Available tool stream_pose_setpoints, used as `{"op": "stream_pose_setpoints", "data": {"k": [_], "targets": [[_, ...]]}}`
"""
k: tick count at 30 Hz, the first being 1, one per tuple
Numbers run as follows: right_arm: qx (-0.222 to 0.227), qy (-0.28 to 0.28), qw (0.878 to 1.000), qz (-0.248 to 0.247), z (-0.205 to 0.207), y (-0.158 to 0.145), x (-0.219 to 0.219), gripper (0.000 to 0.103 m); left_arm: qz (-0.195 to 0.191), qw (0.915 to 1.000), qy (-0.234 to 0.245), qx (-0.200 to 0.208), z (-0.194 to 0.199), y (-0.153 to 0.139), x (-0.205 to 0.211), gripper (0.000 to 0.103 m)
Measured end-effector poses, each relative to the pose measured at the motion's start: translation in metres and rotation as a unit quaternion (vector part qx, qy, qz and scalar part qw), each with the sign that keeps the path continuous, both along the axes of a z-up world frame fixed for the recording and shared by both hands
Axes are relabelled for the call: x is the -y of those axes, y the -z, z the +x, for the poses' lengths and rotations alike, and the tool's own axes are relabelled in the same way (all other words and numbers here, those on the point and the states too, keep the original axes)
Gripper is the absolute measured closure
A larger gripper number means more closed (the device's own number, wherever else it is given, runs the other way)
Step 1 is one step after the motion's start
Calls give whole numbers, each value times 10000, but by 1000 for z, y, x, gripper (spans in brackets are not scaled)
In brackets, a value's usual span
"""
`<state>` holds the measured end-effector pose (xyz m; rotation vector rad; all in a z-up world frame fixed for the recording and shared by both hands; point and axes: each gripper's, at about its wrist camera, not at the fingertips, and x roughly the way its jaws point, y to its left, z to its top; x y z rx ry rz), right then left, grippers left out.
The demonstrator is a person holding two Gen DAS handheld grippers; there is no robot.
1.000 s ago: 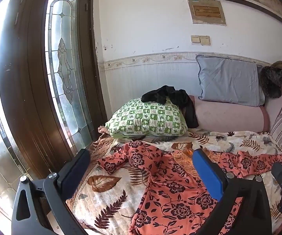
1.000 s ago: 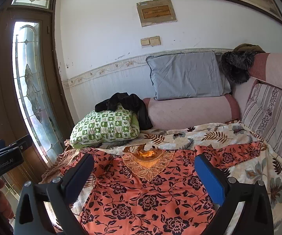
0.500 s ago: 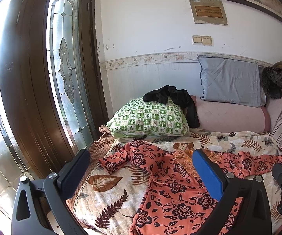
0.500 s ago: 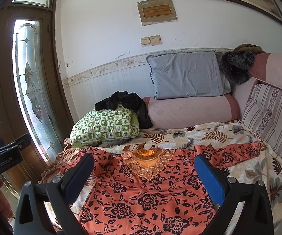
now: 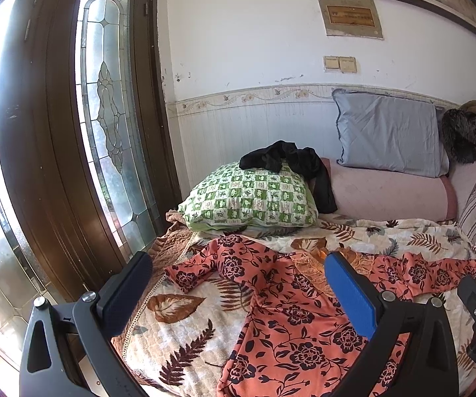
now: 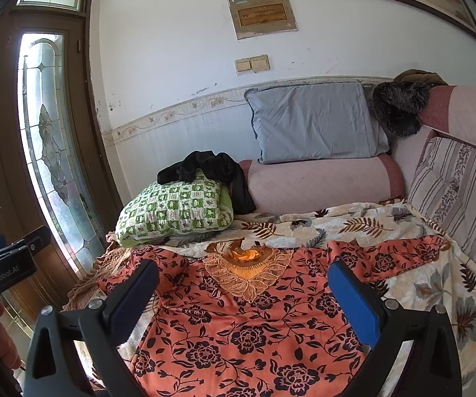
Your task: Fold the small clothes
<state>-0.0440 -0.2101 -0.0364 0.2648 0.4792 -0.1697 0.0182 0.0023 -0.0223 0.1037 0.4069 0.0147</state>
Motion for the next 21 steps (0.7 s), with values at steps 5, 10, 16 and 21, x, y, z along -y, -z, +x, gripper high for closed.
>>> {"op": "stream_pose_setpoints", "data": {"k": [5,10,16,21], "targets": [[61,0,10000,-54,2,1,1,0,7,10000,12,17,0,1,1,0],[62,10,10000,-76,2,3,1,0,14,10000,6,7,1,2,3,0],[121,44,9998,-131,7,11,7,0,34,10000,11,-70,8,7,7,0],[-77,85,9998,-148,15,20,14,0,84,9998,-7,-194,22,17,12,0]]}}
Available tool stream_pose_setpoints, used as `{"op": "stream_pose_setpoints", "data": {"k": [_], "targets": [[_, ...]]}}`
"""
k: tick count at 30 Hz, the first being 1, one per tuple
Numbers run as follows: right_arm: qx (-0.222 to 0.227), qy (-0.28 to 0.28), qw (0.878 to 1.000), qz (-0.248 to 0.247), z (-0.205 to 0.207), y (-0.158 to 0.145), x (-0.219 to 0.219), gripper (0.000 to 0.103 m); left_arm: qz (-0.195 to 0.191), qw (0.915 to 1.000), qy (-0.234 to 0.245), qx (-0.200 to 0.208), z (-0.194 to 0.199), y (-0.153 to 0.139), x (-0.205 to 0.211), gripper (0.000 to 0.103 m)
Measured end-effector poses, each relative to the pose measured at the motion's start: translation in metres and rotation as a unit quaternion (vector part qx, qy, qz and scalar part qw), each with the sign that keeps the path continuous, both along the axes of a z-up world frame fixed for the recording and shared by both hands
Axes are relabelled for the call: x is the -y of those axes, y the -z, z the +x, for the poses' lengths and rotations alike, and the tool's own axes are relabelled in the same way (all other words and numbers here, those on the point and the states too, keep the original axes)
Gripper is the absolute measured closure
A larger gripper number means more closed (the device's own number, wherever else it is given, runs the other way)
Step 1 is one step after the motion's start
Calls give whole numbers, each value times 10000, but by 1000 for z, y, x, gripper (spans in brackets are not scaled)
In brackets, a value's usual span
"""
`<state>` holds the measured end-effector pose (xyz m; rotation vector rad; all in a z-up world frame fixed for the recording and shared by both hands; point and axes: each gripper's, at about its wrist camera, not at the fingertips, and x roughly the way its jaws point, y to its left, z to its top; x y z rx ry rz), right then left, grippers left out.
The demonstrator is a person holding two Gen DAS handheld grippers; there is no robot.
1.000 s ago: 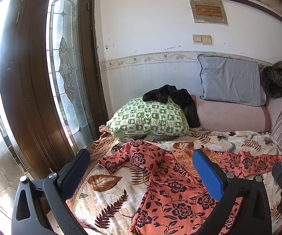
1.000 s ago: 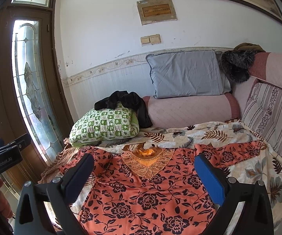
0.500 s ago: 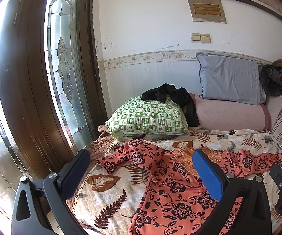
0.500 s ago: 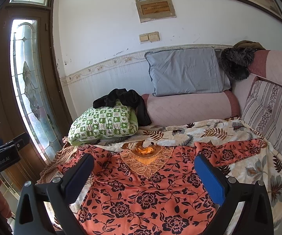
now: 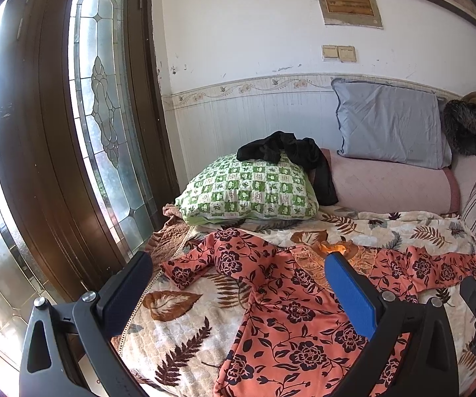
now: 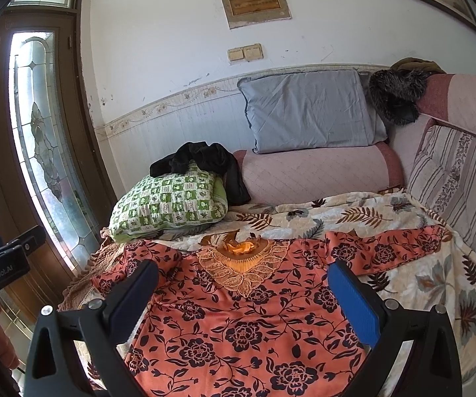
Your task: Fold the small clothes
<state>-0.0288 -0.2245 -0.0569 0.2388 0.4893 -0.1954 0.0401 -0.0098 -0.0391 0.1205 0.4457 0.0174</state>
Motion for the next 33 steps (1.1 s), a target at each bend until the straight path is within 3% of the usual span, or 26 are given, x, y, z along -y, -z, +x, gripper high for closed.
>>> {"op": "stream_pose_setpoints", "data": {"k": [6,10,13,16,19,22,25,28,33], "targets": [[-229,173,9995,111,19,19,21,0,110,9997,-13,-194,29,20,12,0],[-373,367,9983,266,38,41,59,0,96,9996,106,-262,61,47,26,0],[-437,461,9955,710,54,73,117,0,-60,9982,409,-442,97,88,43,0],[-442,675,9840,1587,62,124,201,1,-186,9938,681,-857,137,146,65,0],[-594,1306,9551,2593,63,186,291,15,-474,9852,837,-1419,173,206,82,0],[-465,1937,9137,3543,53,238,366,27,-572,9793,764,-1785,197,252,95,0],[-315,2587,8845,3870,50,273,421,34,-473,9753,784,-2009,212,273,103,0],[-117,3074,8574,4126,54,296,466,34,-393,9785,731,-1886,217,277,102,0],[453,3890,8196,4182,52,315,515,34,-334,9785,669,-1920,230,285,97,0]]}}
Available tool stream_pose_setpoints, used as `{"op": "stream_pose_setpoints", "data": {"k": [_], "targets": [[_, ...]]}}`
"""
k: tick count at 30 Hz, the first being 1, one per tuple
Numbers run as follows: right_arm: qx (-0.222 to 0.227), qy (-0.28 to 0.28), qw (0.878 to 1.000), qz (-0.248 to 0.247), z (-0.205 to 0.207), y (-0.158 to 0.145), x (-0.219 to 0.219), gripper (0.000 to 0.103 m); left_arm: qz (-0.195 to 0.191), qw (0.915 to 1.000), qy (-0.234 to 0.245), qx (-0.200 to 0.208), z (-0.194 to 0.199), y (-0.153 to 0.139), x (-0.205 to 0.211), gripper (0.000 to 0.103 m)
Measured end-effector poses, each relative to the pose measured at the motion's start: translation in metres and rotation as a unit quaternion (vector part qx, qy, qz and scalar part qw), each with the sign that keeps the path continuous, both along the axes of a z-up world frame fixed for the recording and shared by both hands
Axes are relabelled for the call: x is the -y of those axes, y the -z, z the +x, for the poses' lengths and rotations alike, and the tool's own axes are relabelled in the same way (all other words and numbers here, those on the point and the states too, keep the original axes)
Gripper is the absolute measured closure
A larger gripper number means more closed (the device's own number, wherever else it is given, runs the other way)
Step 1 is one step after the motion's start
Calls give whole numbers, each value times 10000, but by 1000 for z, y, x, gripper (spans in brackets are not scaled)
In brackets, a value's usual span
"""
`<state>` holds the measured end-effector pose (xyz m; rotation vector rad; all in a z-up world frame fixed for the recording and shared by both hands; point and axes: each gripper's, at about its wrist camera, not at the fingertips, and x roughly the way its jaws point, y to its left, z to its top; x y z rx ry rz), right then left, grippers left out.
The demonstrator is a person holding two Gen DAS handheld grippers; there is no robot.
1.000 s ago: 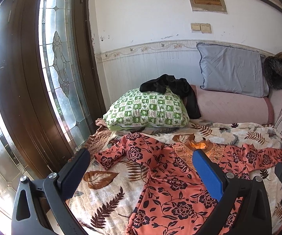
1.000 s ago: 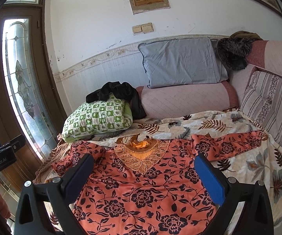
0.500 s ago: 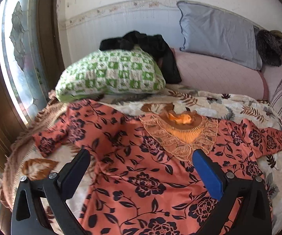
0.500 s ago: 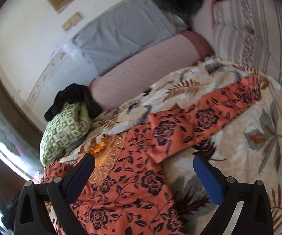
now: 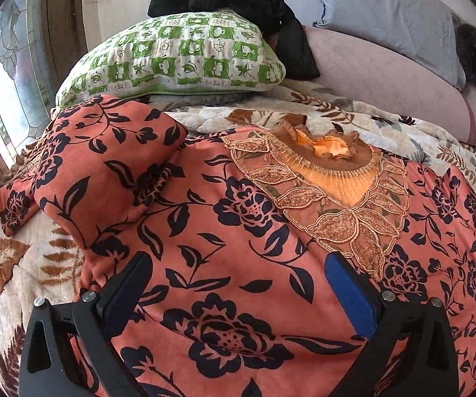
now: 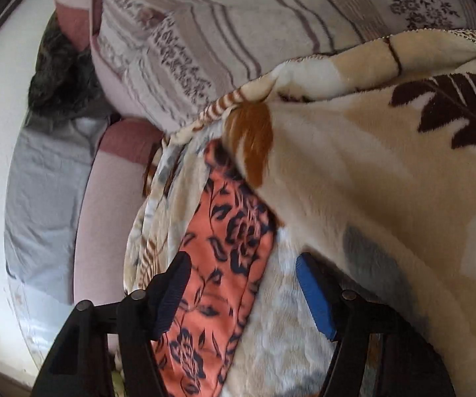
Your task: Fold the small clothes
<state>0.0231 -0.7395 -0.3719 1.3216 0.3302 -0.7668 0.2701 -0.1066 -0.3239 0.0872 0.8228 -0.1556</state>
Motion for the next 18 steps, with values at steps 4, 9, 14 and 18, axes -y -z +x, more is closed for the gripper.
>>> {"op": "stream_pose_setpoints", "data": {"k": [4,9,14,18], "targets": [[-51,58,9999,-151,18,2,27,34,93,10000,-4,10,4,4,4,0],[-656,-571,9955,-366,54,3,43,93,283,9995,85,146,4,3,14,0],[-207,-567,9948,-819,47,-28,16,98,269,9992,36,309,1,-9,9,0],[422,-1188,9870,-997,69,-80,-30,98,-51,9988,-153,455,0,-28,-9,0]]}}
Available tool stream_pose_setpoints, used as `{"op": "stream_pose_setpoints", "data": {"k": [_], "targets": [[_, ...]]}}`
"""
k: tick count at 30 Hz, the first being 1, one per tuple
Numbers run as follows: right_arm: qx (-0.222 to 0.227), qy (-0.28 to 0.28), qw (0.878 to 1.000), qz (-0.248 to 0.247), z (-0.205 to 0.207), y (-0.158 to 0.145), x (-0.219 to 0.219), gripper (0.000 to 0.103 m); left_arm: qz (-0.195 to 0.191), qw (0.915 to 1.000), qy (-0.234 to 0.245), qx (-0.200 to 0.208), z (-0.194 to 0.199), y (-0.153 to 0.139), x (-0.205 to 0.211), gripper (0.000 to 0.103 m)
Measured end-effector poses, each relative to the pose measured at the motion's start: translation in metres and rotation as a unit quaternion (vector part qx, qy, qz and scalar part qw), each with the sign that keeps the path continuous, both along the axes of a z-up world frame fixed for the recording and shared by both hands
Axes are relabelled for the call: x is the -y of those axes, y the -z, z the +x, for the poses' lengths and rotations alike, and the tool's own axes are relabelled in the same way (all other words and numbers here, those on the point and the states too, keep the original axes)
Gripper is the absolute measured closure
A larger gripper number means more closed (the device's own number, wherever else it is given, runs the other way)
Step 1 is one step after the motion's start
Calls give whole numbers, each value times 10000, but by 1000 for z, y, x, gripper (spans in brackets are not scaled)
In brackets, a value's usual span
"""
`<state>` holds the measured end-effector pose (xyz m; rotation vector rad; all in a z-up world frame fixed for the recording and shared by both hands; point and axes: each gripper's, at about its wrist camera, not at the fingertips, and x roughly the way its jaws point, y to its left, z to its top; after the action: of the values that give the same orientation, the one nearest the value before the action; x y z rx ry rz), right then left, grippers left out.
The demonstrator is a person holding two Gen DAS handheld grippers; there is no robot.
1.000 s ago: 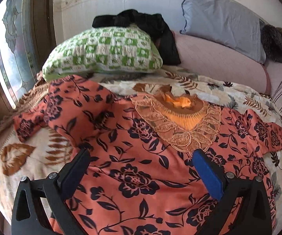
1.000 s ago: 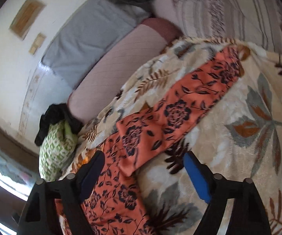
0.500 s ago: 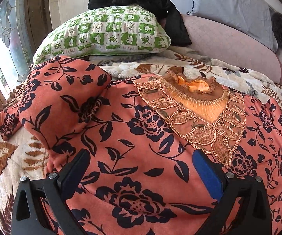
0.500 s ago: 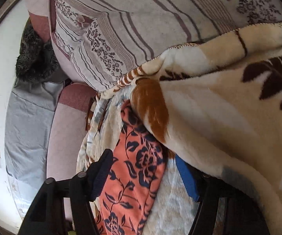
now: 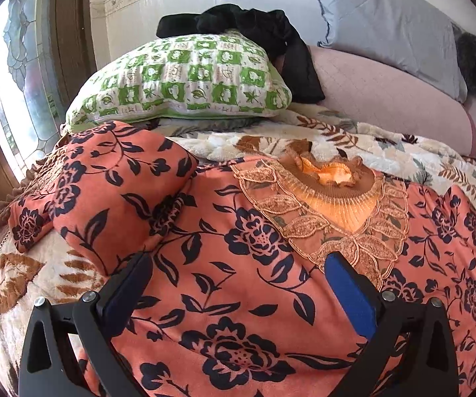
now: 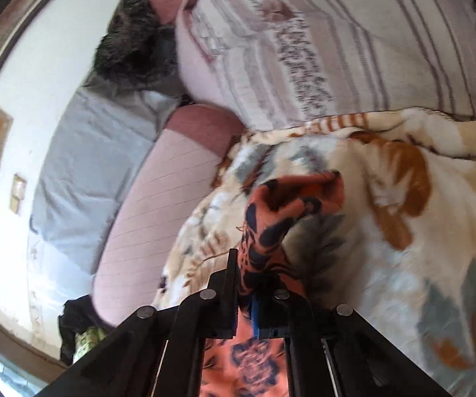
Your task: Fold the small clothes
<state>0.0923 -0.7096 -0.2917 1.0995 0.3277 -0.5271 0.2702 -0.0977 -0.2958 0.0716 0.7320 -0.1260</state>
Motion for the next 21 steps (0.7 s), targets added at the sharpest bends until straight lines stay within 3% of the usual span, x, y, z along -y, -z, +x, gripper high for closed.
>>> {"op": "stream_pose_setpoints", "data": {"k": [5,9,16,21], "targets": [[569,-1188,9912,-118,57,-61,-106,98,-10,9985,-518,184,3,-20,-40,0],[700,-2119,9748,-24,108,-70,-217,98,-7,9949,-992,190,8,-26,-86,0],[439,-3195,9453,488,200,-10,-399,98,-561,9824,-1783,-34,12,-28,-171,0],[-128,-3585,9304,751,226,40,-498,92,-538,9748,-2157,-183,19,-24,-206,0]]}}
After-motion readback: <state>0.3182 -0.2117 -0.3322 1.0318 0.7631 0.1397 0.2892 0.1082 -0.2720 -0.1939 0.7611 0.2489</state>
